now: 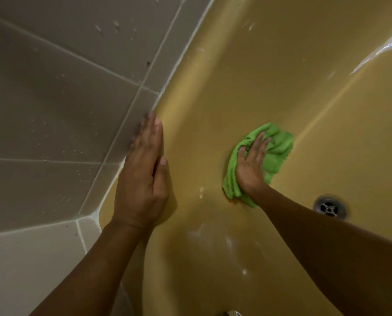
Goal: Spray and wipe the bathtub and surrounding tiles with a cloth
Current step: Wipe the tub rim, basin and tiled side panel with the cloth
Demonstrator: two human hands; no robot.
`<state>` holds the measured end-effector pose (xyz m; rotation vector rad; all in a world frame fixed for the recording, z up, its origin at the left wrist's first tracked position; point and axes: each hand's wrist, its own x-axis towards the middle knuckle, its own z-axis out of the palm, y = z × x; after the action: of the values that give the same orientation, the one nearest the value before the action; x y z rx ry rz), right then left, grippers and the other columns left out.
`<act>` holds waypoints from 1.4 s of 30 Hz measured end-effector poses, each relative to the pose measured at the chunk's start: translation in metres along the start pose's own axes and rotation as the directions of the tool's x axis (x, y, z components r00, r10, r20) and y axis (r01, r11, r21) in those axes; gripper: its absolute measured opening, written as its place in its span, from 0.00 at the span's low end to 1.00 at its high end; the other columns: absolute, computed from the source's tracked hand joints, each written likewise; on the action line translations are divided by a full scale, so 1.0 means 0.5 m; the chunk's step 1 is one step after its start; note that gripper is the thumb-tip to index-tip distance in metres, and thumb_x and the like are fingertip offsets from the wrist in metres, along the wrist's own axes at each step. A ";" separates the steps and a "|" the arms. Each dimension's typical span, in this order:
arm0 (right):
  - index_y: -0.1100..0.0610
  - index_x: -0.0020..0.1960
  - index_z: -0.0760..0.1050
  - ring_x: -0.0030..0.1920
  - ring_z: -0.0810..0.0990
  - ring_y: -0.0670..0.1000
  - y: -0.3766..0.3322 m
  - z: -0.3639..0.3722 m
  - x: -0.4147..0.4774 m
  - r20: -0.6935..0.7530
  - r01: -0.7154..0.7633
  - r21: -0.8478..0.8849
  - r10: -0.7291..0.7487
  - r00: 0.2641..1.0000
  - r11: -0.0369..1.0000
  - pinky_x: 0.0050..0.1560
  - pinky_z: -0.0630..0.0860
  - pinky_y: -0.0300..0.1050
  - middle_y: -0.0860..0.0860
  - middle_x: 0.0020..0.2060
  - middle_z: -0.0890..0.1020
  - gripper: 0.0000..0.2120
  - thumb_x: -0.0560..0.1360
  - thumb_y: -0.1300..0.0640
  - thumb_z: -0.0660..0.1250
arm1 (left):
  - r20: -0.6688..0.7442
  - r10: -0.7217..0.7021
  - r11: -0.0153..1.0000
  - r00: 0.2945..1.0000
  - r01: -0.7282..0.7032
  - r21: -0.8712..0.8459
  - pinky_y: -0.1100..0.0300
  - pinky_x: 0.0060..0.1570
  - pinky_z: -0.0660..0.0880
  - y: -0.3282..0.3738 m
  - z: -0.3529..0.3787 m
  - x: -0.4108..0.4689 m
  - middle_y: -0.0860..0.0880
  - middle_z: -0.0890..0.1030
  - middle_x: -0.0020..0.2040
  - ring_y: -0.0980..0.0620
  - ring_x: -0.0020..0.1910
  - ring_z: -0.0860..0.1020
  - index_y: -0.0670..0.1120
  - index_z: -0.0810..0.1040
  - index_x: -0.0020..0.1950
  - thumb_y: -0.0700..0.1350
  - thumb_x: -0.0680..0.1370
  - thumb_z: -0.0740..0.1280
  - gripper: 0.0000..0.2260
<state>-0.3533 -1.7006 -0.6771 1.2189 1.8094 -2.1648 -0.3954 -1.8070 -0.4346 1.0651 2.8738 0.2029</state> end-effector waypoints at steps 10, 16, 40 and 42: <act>0.37 0.79 0.35 0.80 0.33 0.47 0.103 0.077 -0.161 0.227 -0.014 -0.114 0.040 0.973 0.993 0.77 0.41 0.67 0.38 0.77 0.32 0.29 0.85 0.45 0.49 | 0.062 0.203 0.978 0.977 -0.205 0.027 0.44 0.80 0.54 0.005 -0.002 0.090 0.45 0.55 0.83 0.47 0.83 0.53 0.39 0.58 0.82 0.33 0.79 0.58 0.29; 0.30 0.73 0.33 0.76 0.25 0.42 -0.068 0.071 -0.181 0.181 0.148 0.240 -0.194 0.964 0.959 0.79 0.34 0.52 0.34 0.73 0.25 0.29 0.79 0.33 0.46 | 0.096 0.313 0.948 0.945 -0.318 0.034 0.48 0.81 0.53 0.018 -0.004 0.137 0.42 0.56 0.83 0.43 0.83 0.53 0.36 0.60 0.80 0.30 0.76 0.59 0.31; 0.46 0.82 0.35 0.80 0.31 0.54 -0.211 -0.227 0.226 -0.298 0.143 0.194 -0.080 0.951 0.970 0.76 0.30 0.52 0.50 0.80 0.32 0.28 0.87 0.48 0.45 | 0.138 0.478 0.871 0.868 -0.489 0.058 0.46 0.80 0.53 0.073 0.000 0.255 0.39 0.59 0.82 0.41 0.82 0.54 0.34 0.60 0.79 0.30 0.76 0.56 0.29; 0.43 0.81 0.34 0.80 0.32 0.52 -0.163 -0.221 0.230 -0.267 0.078 0.158 -0.033 0.963 0.984 0.76 0.32 0.59 0.47 0.80 0.31 0.28 0.87 0.46 0.45 | 0.134 0.482 0.867 0.866 -0.493 0.068 0.47 0.81 0.53 0.080 0.002 0.265 0.39 0.59 0.82 0.41 0.82 0.54 0.34 0.60 0.79 0.29 0.74 0.58 0.31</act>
<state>-0.4165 -1.5328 -0.6800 1.5791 1.8022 -2.3224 -0.4699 -1.6902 -0.4322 1.7513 2.4810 0.0188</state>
